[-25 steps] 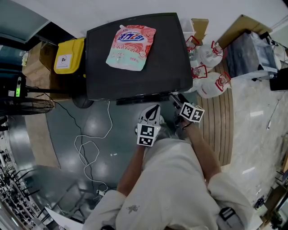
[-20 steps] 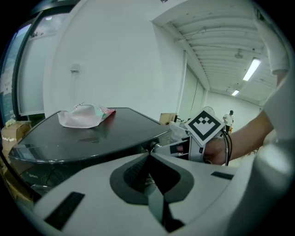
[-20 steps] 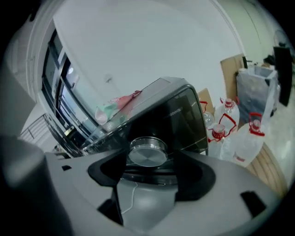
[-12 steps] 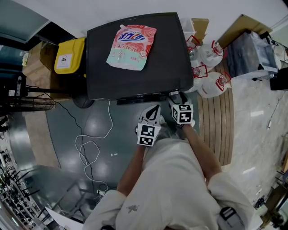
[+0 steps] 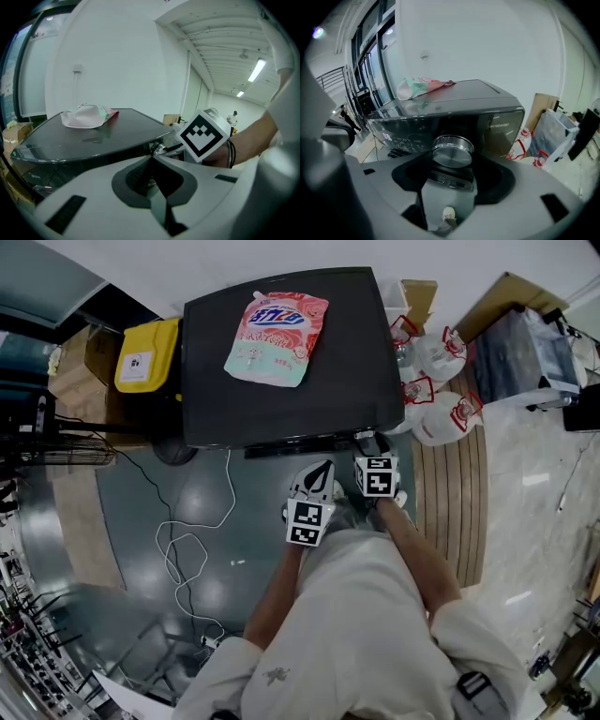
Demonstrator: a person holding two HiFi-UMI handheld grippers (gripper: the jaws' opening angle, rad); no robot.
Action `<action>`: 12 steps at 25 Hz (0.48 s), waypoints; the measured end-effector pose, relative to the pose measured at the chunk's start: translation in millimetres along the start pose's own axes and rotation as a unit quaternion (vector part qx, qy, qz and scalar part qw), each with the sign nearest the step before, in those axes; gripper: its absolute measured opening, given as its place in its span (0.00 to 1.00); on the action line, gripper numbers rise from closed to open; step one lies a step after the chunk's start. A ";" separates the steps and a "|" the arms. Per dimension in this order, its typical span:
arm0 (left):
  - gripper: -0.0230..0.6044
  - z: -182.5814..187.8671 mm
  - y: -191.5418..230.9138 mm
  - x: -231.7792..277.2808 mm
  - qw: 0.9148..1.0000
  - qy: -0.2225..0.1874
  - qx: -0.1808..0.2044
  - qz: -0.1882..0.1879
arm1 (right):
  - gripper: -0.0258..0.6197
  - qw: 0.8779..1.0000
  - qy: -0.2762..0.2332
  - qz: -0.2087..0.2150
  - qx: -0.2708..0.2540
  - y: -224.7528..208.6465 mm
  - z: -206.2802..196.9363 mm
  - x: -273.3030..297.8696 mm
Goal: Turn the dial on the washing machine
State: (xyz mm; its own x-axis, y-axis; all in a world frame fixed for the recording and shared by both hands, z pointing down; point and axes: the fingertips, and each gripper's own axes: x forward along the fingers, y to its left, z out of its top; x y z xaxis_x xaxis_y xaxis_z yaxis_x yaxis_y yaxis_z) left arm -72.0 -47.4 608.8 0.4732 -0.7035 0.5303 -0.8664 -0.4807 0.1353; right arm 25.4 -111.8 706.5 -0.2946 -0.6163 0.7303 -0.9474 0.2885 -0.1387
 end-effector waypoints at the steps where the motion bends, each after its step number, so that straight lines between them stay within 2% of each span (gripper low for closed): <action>1: 0.06 0.0 0.0 -0.3 1.000 0.000 0.000 0.000 | 0.47 1.000 0.001 0.001 0.001 0.0 -0.1 -0.2; 12: 0.06 0.2 -0.6 -0.6 1.000 -0.001 0.001 -0.001 | 0.47 0.997 -0.012 0.043 0.071 1.6 1.6 -1.0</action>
State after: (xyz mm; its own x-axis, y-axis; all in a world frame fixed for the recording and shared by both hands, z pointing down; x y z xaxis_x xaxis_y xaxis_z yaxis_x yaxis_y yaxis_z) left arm -71.7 -46.7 608.3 0.4752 -0.7040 0.5279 -0.8653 -0.4826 0.1353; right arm 24.0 -111.9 704.5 -0.3765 -0.6115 0.6959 -0.9263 0.2357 -0.2940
